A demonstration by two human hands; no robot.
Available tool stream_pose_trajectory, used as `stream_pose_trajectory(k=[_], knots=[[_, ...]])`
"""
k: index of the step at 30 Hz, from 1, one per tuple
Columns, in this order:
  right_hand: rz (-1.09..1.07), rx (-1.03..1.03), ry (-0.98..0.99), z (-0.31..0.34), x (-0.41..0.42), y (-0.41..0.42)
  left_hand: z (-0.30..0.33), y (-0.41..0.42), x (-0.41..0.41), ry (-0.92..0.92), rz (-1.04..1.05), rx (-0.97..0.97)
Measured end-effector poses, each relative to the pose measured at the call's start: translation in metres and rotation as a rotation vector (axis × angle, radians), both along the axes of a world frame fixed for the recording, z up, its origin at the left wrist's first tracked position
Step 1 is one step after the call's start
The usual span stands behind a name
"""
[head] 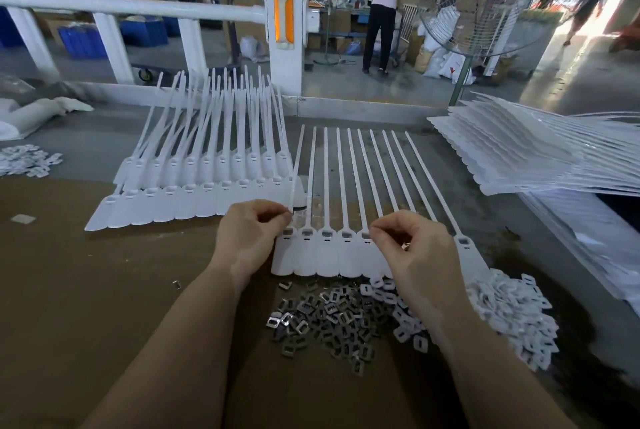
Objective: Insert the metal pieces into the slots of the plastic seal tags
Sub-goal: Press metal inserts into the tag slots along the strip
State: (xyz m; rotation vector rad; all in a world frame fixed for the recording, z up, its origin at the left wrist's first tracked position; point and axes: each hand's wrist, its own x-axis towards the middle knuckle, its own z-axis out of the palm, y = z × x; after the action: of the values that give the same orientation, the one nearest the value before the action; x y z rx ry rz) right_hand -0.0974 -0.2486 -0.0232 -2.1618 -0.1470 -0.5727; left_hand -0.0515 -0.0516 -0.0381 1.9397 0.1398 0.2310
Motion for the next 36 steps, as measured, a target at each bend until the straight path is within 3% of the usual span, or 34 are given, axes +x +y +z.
stream_pose_trajectory(k=[3, 23, 31, 36], knots=[[-0.013, -0.04, -0.023, -0.0034, -0.0004, -0.0007, -0.0011, -0.0001, 0.0019, 0.032, 0.006, 0.104], [-0.004, -0.187, -0.023, -0.008, -0.0032, 0.0013, 0.0051, 0.0071, -0.0005, 0.116, -0.042, 0.113], [0.034, -0.477, 0.015, -0.0088, -0.0066, 0.0064, 0.0054, 0.0064, -0.0018, 0.112, -0.041, 0.113], [0.02, -0.525, 0.036, -0.0069, -0.0077, 0.0063, 0.0079, 0.0019, 0.0014, 0.148, -0.028, 0.174]])
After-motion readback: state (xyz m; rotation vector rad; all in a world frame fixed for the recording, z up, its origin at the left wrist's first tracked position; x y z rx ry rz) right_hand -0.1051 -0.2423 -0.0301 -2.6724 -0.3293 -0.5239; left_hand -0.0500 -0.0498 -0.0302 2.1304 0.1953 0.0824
